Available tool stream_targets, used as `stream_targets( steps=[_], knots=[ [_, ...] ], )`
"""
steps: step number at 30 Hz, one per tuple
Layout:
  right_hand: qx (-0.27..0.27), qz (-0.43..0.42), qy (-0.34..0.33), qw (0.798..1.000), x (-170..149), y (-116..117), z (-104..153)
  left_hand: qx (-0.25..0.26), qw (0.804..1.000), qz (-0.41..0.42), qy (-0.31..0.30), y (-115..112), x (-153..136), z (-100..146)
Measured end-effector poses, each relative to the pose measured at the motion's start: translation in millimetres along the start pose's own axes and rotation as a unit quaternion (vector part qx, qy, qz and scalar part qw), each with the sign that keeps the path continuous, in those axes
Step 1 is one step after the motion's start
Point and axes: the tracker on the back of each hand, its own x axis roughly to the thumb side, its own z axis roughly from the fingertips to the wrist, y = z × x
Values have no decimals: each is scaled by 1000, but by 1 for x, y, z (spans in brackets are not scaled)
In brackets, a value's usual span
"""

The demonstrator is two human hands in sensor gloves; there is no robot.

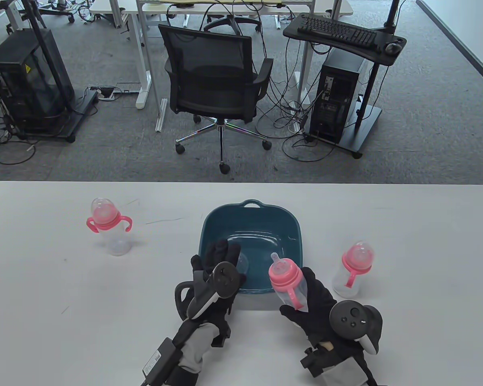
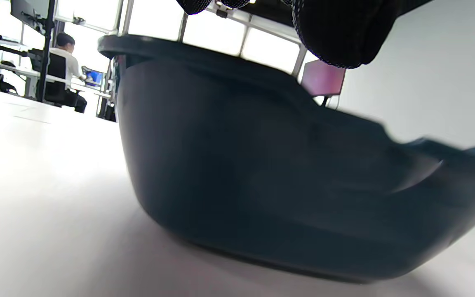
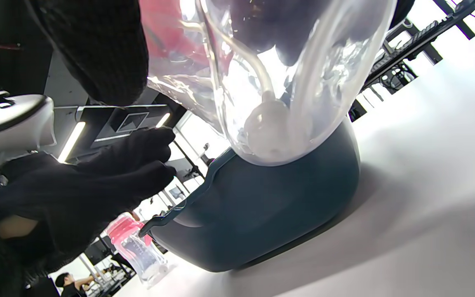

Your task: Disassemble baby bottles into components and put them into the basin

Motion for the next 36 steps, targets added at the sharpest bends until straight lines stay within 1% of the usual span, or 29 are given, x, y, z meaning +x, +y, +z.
stream_targets(
  steps=[1,3,5,7,8,9,11,13,18,20,22,24,26,28,31,34,36],
  knots=[
    [0,0,0,1000,0,0,0,8,1000,19,-8,5,1,2],
    [-2,0,0,1000,0,0,0,23,996,83,-38,16,4,5],
    [-3,-5,-2,1000,0,-1,0,34,982,171,-77,30,7,10],
    [-3,-12,-3,1000,0,0,0,30,959,254,-123,40,10,13],
    [-2,-19,-6,1000,0,0,0,19,939,309,-148,45,12,15],
    [0,-23,-8,1000,0,0,0,5,924,346,-163,47,13,16],
    [4,-32,-17,999,2,1,0,-29,900,396,-178,48,17,17],
    [8,-38,-24,999,4,2,1,-53,888,418,-187,45,20,17],
    [27,-56,-42,997,10,5,1,-106,866,443,-205,30,25,14],
    [32,-57,-48,997,12,8,2,-121,852,461,-218,27,28,14],
    [37,-55,-52,996,13,9,2,-126,847,467,-220,25,29,13],
    [39,-55,-55,996,15,11,3,-130,851,459,-219,23,29,13],
    [39,-54,-55,996,14,12,3,-131,848,465,-216,23,29,13],
    [41,-57,-54,996,14,12,3,-130,852,460,-215,23,30,14],
    [41,-54,-54,996,14,12,3,-112,858,454,-211,22,30,14],
    [39,-47,-56,997,15,12,3,-101,858,458,-211,22,30,15],
    [38,-46,-57,997,15,12,3,-89,860,457,-207,22,31,16]
  ],
)
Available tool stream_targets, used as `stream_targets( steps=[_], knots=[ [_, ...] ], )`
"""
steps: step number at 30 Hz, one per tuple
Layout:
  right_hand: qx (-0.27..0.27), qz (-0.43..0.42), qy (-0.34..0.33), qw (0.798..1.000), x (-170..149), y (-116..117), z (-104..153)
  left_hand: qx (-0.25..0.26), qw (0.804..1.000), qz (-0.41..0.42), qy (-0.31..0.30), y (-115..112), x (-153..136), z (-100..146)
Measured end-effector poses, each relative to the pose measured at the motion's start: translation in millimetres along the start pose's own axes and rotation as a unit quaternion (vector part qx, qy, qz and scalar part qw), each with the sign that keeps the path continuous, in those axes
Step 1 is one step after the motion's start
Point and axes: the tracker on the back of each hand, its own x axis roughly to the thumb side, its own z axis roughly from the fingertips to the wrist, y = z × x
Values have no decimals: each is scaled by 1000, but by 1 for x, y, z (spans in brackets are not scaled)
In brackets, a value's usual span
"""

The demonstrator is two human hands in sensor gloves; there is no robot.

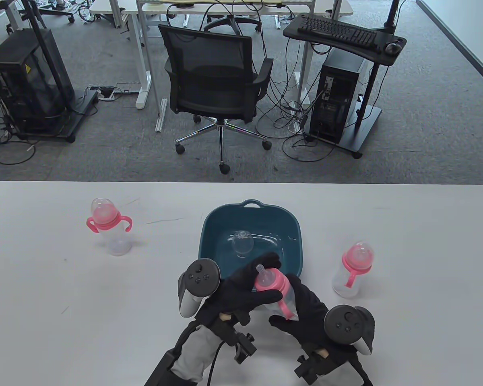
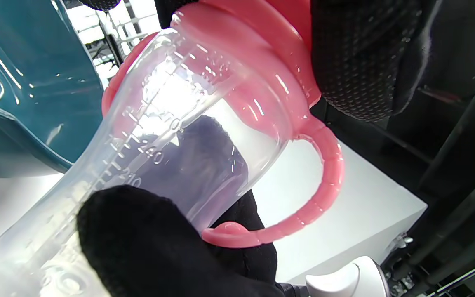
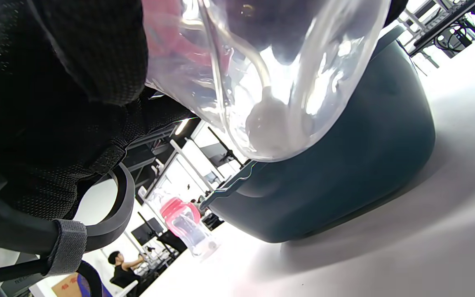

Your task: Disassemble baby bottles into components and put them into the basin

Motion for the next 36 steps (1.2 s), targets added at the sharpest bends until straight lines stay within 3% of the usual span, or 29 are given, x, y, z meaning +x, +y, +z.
stream_targets(
  steps=[12,20,26,36],
  knots=[
    [-10,8,1,1000,1,0,0,54,998,-42,-3,-12,5,4],
    [-21,19,5,1000,-3,-7,2,19,999,-47,7,-9,6,3],
    [-26,23,12,999,-6,-12,3,-59,997,-44,20,5,4,1],
    [-29,11,16,999,-9,-13,3,-22,997,-73,27,8,4,3]
  ],
)
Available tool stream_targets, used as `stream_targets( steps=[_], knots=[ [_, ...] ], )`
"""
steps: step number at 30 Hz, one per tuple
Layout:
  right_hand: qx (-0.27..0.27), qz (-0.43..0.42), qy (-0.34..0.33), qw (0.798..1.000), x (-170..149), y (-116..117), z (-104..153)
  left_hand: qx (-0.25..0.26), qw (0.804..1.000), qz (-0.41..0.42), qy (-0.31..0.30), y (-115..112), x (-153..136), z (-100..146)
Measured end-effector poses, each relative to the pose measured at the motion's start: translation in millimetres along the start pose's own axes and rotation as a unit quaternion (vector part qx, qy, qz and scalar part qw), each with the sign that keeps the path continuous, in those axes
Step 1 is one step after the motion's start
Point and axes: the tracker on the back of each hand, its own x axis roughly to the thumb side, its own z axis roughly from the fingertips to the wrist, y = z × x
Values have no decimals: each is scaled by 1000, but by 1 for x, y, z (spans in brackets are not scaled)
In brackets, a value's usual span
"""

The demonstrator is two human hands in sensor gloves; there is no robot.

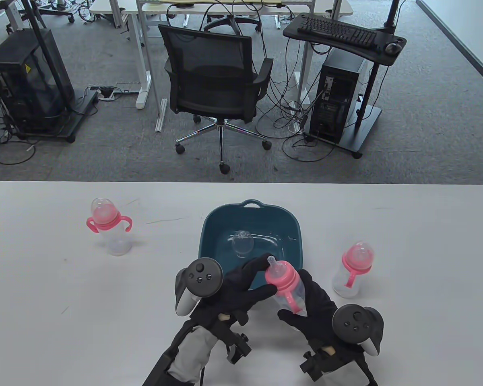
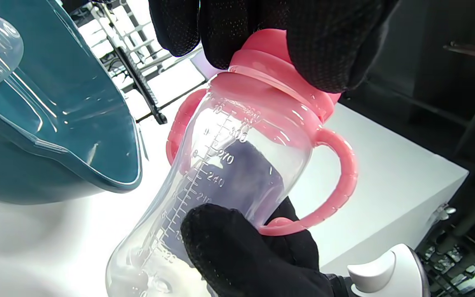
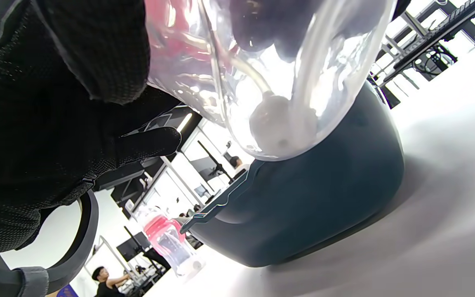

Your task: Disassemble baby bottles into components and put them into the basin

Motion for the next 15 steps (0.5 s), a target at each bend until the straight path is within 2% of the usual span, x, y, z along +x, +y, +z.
stream_targets(
  steps=[6,12,15],
  knots=[
    [18,25,-12,999,5,7,-1,-5,999,37,2,-10,-2,-1],
    [17,5,-11,1000,5,8,0,25,994,104,-13,-16,-1,0],
    [16,-4,-9,1000,4,7,0,22,995,92,-13,-15,0,0]
  ],
)
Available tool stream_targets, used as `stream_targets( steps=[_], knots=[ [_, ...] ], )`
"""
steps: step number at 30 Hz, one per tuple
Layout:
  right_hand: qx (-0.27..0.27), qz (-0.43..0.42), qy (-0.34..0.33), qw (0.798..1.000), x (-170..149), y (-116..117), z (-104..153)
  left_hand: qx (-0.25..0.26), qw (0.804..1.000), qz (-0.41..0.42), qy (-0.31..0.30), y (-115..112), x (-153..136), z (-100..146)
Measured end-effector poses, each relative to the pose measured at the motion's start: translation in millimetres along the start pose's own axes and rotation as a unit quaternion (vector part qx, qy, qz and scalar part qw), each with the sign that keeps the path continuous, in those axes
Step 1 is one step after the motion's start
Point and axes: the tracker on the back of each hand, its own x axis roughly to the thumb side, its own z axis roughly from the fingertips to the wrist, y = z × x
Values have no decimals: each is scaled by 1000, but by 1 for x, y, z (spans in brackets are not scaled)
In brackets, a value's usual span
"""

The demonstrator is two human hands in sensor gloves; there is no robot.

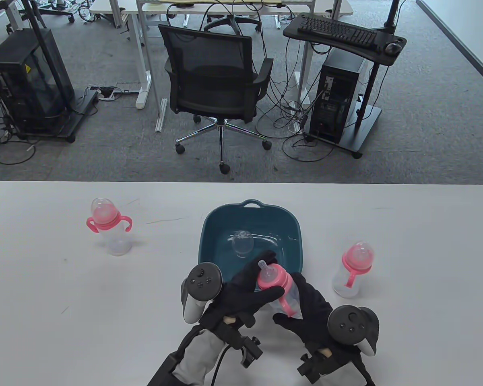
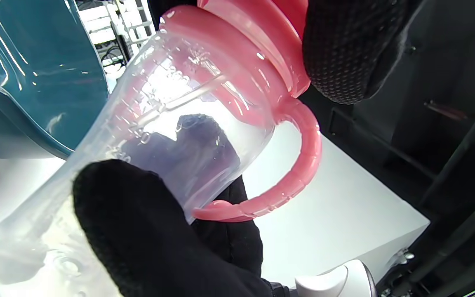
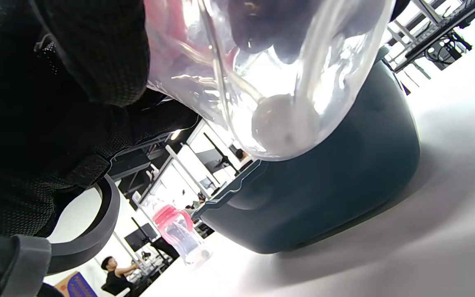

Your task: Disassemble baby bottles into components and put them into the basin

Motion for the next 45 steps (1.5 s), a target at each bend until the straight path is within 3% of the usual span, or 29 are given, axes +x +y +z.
stream_targets(
  steps=[10,21,37,45],
  knots=[
    [-23,6,8,1000,-5,-11,2,-10,1000,-16,4,10,-1,0],
    [1,14,-4,1000,0,-1,1,-23,1000,0,4,8,-4,-1],
    [7,7,-6,1000,1,1,0,54,998,3,-42,29,23,6],
    [14,8,-3,1000,0,3,0,59,996,42,-54,34,46,1]
  ],
)
